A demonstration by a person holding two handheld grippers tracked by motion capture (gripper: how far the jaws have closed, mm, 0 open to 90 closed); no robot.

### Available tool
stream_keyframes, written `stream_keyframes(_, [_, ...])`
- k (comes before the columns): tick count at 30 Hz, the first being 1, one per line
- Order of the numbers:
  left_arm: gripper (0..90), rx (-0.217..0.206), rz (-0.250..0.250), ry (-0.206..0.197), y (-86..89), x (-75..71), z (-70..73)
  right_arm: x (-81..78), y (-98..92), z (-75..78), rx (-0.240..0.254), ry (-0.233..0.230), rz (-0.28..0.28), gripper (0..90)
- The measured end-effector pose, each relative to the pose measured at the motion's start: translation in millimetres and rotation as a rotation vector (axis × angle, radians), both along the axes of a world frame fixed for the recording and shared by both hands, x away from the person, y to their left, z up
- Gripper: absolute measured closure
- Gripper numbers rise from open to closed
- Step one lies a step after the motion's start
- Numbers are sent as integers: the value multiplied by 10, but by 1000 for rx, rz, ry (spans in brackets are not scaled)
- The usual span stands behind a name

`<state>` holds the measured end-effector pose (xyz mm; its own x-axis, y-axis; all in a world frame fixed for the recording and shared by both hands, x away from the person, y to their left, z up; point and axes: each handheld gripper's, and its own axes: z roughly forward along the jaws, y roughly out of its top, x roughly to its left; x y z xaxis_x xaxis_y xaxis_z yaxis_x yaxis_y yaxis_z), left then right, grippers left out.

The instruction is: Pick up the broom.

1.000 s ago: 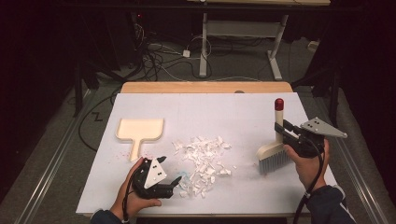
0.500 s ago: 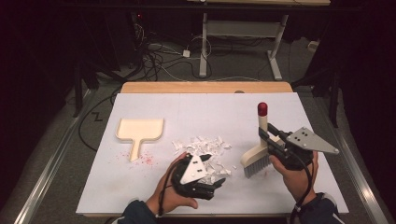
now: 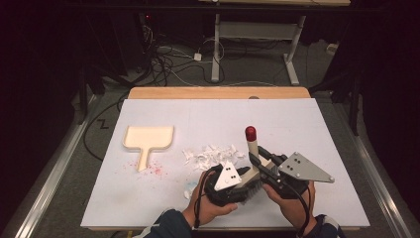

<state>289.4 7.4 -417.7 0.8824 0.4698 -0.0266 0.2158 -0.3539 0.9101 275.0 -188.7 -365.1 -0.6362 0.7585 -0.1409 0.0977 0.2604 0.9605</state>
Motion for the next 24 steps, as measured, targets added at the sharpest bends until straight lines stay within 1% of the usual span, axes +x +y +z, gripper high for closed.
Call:
stream_keyframes(2, [598,9,18,-2,30,8,-6,8,-5,-9,16,7,-4,708])
stream_keyframes(3, [600,19,27,0,35,13,-17,20,-6,-6,15,14,5,708])
stream_keyframes(4, [600,15,33,2,44,20,-29,22,-4,-3,11,20,7,709])
stream_keyframes(5, [601,15,33,2,44,20,-29,12,4,-5,19,19,3,710])
stream_keyframes(6, [590,15,32,20,49,37,-49,5,20,-1,2,11,15,710])
stream_keyframes(7, [554,29,36,27,40,46,-62,-13,34,4,-2,4,19,711])
stream_keyframes(8, [493,40,39,29,35,52,-74,-32,39,12,5,-10,22,711])
stream_keyframes(10, [473,39,34,34,33,58,-92,-45,57,35,-9,-9,39,710])
stream_keyframes(11, [482,40,28,35,33,63,-103,-59,57,39,-1,-13,37,710])
stream_keyframes(12, [517,47,29,28,28,60,-104,-65,62,41,-5,-10,37,710])
stream_keyframes(13, [517,45,22,23,29,57,-103,-65,62,41,-5,-10,37,710])
stream_keyframes(14, [586,45,22,18,35,51,-94,-68,51,43,7,-12,36,709])
stream_keyframes(16, [622,50,22,13,42,52,-87,-64,46,48,6,-11,34,708])
stream_keyframes(17, [622,42,20,15,55,56,-80,-58,39,54,5,-8,35,707])
stream_keyframes(18, [640,35,11,27,89,75,-64,-50,10,61,21,-8,39,702])
stream_keyframes(19, [643,35,11,27,89,75,-64,-46,4,67,19,-6,48,700])
stream_keyframes(20, [643,44,-2,19,116,82,-49,-46,4,67,19,-6,48,700])
stream_keyframes(21, [645,55,-27,15,166,88,-22,-25,-29,84,15,-10,88,681])
stream_keyframes(22, [645,55,-27,15,166,88,-22,-14,-37,92,4,-5,100,648])
stream_keyframes(23, [646,73,-58,9,244,84,8,8,-56,106,-9,0,126,601])
stream_keyframes(24, [645,73,-58,9,244,84,8,8,-56,106,-9,0,126,601])
